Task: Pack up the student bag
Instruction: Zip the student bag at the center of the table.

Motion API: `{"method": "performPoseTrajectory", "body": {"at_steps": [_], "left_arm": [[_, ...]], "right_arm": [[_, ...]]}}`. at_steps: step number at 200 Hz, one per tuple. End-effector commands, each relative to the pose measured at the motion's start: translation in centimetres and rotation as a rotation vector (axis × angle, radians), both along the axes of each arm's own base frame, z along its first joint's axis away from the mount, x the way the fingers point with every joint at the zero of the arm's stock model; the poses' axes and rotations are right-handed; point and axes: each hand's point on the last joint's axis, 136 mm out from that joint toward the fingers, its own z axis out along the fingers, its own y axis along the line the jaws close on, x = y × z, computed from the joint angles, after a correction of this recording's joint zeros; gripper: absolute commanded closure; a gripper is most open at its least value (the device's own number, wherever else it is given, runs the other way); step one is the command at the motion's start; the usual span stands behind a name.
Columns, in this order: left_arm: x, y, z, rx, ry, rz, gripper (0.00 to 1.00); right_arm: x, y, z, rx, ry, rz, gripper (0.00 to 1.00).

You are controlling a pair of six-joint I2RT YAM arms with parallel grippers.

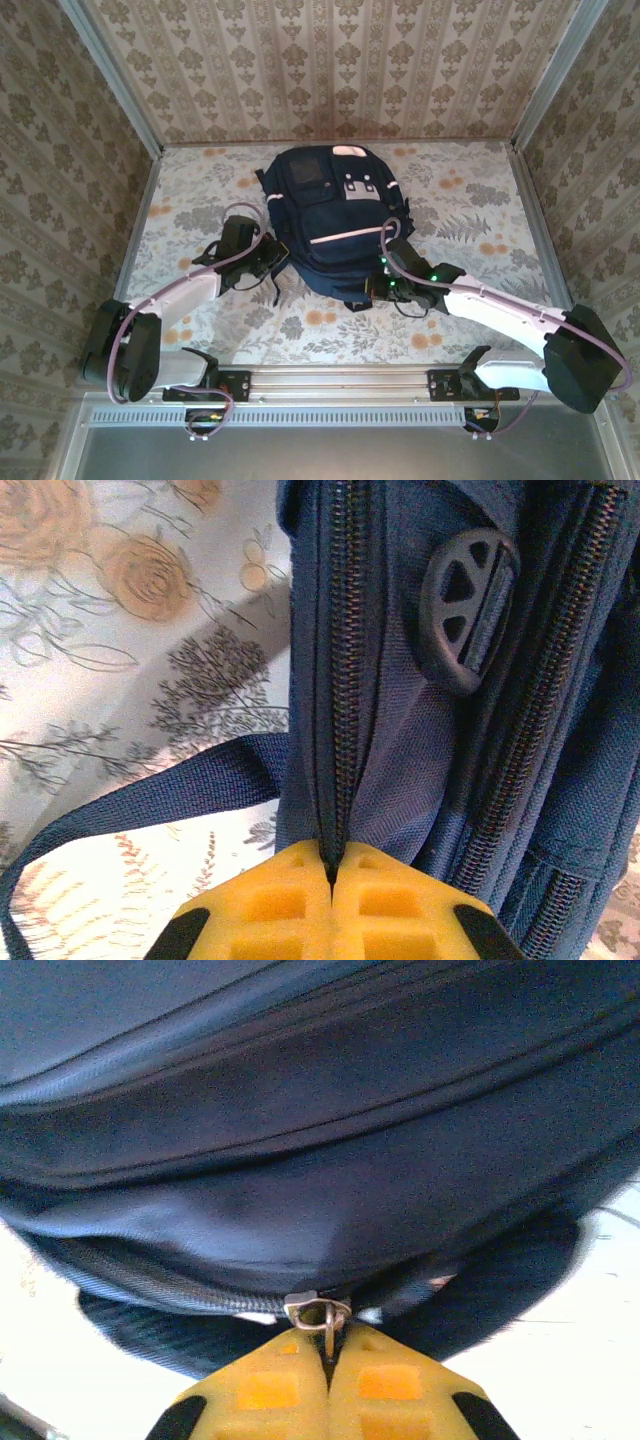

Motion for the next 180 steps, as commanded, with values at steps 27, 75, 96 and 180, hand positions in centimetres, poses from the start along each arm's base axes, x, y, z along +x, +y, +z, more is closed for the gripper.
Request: {"method": "performPoseTrajectory", "body": {"at_steps": [27,75,96,180], "left_arm": [[1.2,4.1,1.4,0.139,-0.048,0.058,1.00],[1.0,5.3,3.3,0.245,0.015,-0.037,0.66],[-1.5,4.0,4.0,0.165,0.052,-0.057,0.44],[-11.4,2.1,3.4,-0.008,0.219,0.039,0.30]], "right_arm": [[1.2,-6.5,-1.2,-0.191,-0.007,-0.138,1.00],[2.2,-1.0,0.5,0.011,-0.038,-0.009,1.00],[1.7,2.9,1.4,0.096,-0.050,0.040,1.00],[-0.8,15.7,2.1,0.270,-0.038,0.156,1.00]]}}
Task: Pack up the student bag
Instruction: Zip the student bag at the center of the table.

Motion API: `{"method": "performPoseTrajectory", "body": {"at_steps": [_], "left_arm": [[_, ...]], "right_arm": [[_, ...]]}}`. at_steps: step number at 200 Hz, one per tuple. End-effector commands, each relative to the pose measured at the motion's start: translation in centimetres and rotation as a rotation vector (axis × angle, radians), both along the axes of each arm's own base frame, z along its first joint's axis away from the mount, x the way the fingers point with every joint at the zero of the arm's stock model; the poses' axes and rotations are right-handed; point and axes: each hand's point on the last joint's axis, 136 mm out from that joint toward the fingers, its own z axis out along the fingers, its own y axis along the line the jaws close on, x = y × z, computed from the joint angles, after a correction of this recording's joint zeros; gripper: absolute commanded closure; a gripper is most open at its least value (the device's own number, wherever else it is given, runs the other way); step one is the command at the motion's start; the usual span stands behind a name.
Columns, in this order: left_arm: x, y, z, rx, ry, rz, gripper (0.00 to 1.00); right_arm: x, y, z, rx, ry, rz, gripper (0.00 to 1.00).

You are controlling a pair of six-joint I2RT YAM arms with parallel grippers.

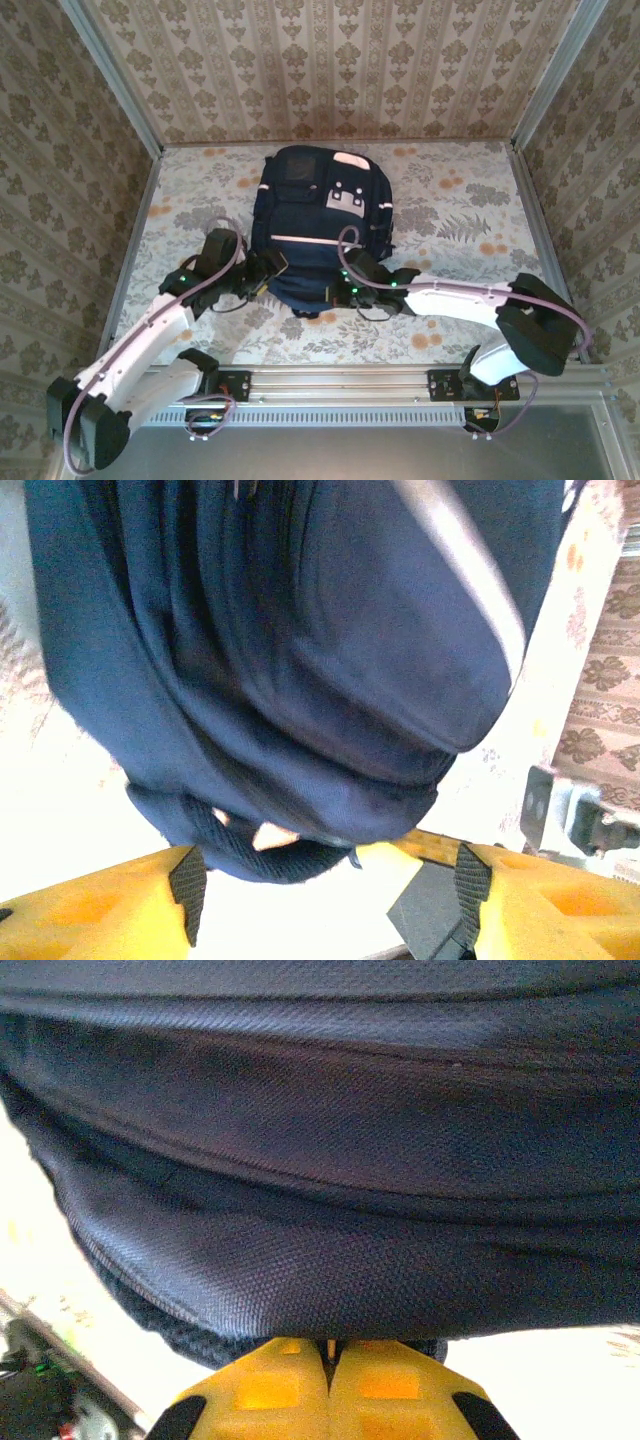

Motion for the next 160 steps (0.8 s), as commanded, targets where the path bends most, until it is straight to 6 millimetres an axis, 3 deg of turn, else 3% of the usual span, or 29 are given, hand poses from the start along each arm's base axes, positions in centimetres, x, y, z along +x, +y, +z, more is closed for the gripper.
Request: {"method": "performPoseTrajectory", "body": {"at_steps": [1,40,97,115,140,160], "left_arm": [[-1.9,0.9,-1.6,-0.009,0.123,0.116,0.30],[-1.2,0.5,-2.4,-0.023,0.126,0.171,0.27],[1.1,-1.2,-6.2,0.024,0.184,0.187,0.32],[2.0,-1.3,-6.6,0.057,0.174,0.197,0.44],[3.0,-0.5,-6.3,0.101,0.156,0.234,0.75],[3.5,0.1,-5.7,0.092,0.147,0.264,0.95]], "right_arm": [[0.7,4.1,2.8,0.121,-0.043,0.005,1.00],[0.1,6.6,2.6,0.139,-0.039,0.043,1.00],[0.0,6.2,2.1,0.106,-0.054,0.052,1.00],[0.1,5.4,1.6,0.053,-0.069,0.050,1.00],[0.1,3.1,0.4,-0.058,-0.092,0.037,1.00],[0.1,1.0,-0.5,-0.135,-0.115,0.021,1.00]]}}
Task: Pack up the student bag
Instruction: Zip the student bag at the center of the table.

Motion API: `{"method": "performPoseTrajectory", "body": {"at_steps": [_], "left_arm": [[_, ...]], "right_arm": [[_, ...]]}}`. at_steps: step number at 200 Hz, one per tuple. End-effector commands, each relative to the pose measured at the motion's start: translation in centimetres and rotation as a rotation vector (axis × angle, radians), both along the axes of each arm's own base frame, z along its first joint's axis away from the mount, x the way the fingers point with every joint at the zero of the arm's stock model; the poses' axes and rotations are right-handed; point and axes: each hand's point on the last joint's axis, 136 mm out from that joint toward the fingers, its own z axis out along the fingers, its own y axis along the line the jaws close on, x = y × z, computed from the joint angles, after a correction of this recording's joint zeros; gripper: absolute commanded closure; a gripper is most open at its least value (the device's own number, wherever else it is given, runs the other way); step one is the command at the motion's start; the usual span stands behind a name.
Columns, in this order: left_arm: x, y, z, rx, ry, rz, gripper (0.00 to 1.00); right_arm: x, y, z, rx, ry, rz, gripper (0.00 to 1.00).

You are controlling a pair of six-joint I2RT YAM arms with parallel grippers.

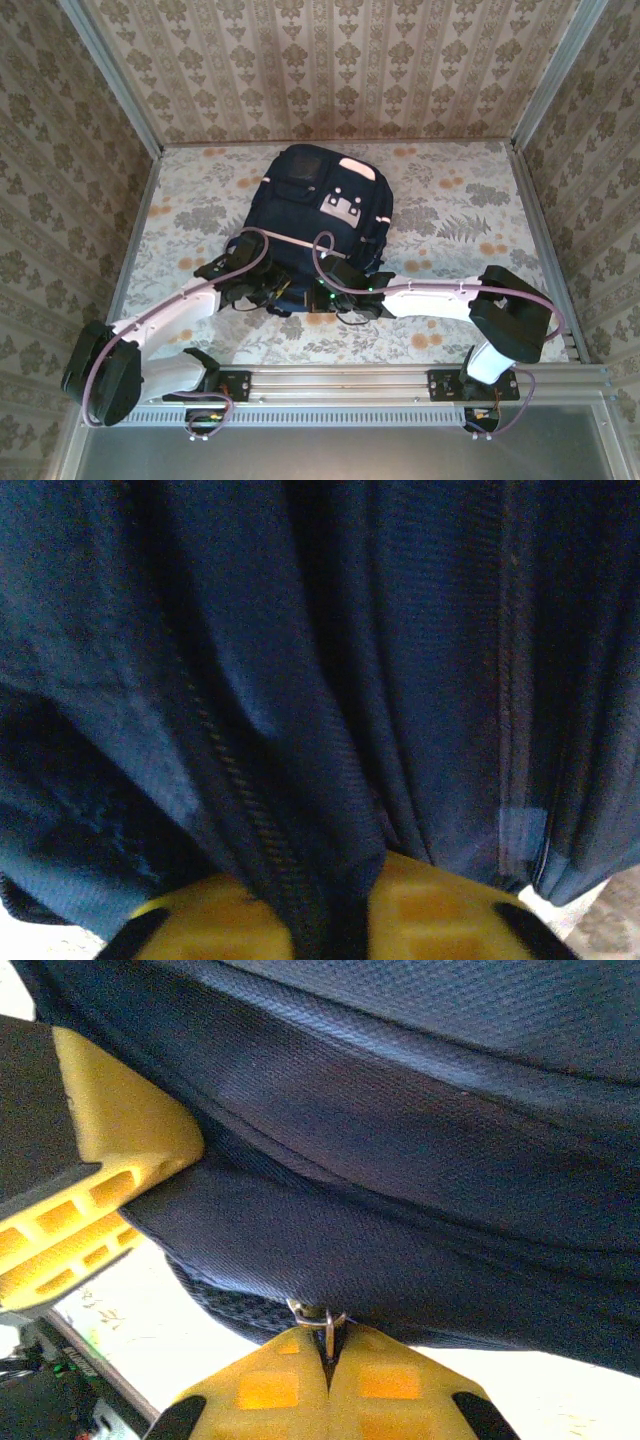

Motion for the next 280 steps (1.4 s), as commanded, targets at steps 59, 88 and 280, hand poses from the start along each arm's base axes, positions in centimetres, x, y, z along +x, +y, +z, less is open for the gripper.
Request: {"method": "performPoseTrajectory", "body": {"at_steps": [59,88,280], "left_arm": [[1.9,3.8,4.0,0.031,-0.108,0.128,1.00],[1.6,4.2,4.9,0.019,-0.126,0.129,1.00],[-6.4,-12.9,5.6,-0.028,-0.342,-0.574,0.56]], "right_arm": [[0.5,-8.7,-1.7,-0.229,-0.086,-0.110,1.00],[1.4,-11.5,-2.3,-0.232,-0.066,-0.175,1.00],[5.1,-29.8,11.4,-0.347,-0.401,-0.641,0.00]]}}
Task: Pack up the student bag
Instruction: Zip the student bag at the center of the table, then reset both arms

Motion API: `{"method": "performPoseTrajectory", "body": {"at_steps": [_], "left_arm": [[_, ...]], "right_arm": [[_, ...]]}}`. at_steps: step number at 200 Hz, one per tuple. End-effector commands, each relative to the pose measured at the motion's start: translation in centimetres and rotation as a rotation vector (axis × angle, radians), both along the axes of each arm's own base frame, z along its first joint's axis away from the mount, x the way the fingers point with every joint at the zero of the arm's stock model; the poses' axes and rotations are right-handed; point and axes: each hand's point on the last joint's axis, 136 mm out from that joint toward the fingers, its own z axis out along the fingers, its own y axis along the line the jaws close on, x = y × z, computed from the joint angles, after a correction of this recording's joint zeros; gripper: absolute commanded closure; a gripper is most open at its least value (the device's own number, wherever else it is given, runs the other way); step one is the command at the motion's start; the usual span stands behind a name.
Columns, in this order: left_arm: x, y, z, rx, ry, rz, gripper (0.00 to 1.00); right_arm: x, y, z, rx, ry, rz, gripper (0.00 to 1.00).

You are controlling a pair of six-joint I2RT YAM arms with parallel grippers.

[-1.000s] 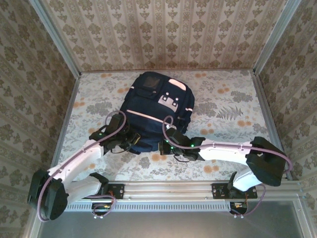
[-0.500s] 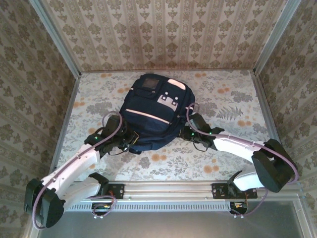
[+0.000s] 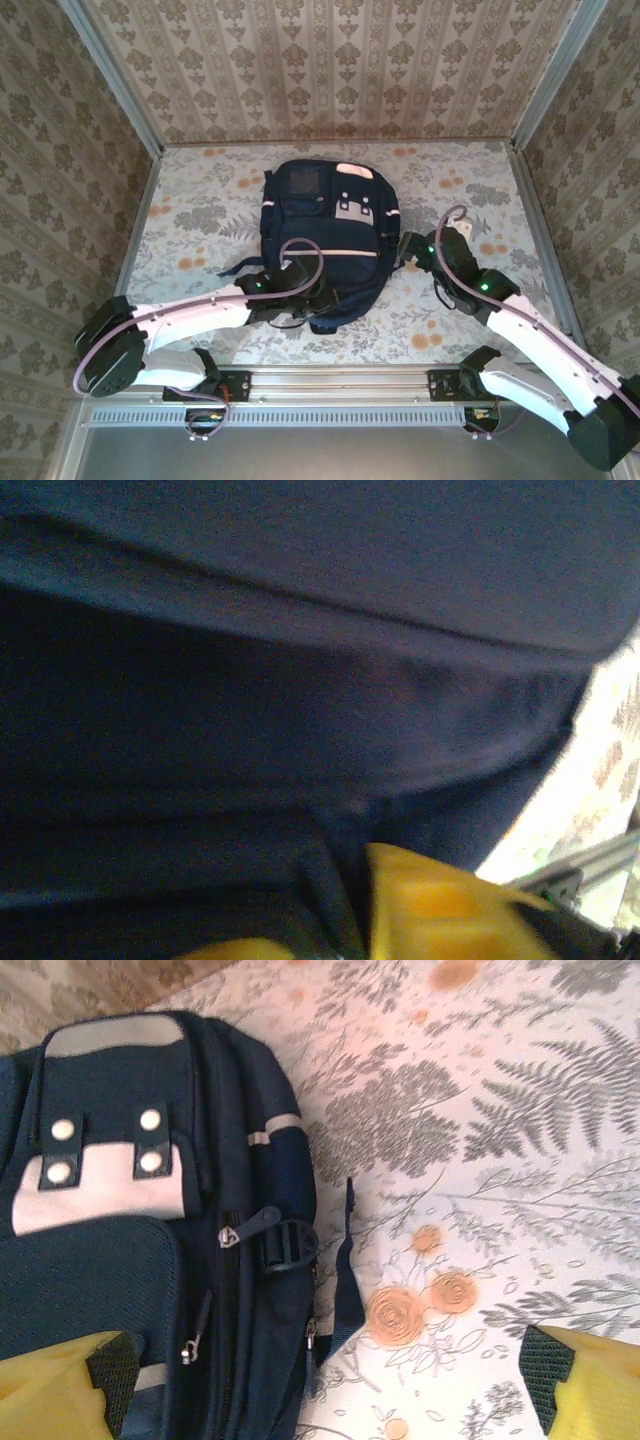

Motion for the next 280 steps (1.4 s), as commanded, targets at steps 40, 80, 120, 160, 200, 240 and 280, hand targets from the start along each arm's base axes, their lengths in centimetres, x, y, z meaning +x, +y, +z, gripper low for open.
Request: {"method": "performPoseTrajectory", "body": {"at_steps": [40,80,120,160,200,240,280], "left_arm": [[0.8,3.3,7.1,0.129,-0.459,-0.338,0.00],[6.0,13.8,14.5,0.393,-0.820,-0.087,0.00],[11.9,20.7,16.2,0.785,-1.284,0.088,0.00],[15.4,28.2,7.3,0.689,-1.106,0.278,0.00],[19.3,31.5,2.7,0.741,-0.965,0.356,0.00],[24.2,30.2,1.4,0.738,-1.000,0.214,0.00],[24.8,31.2,-0.7,0.744,-0.956,0.241,0.00]], "right_arm": [[-1.0,-2.3,1.3,-0.101,-0.036,0.011,0.00],[0.1,-2.4,3.6,-0.296,-0.293,0.119,0.00],[1.5,-2.0,2.9,-0.585,-0.502,0.216,0.00],[3.9,-7.3,-2.6,-0.508,-0.410,0.080,0.00],[6.3,-9.4,-4.1,-0.442,-0.478,0.043,0.00],[8.3,-11.1,-7.5,-0.342,-0.451,-0.061,0.00],[12.1,-9.2,-8.9,-0.356,-0.249,0.074,0.00]]}}
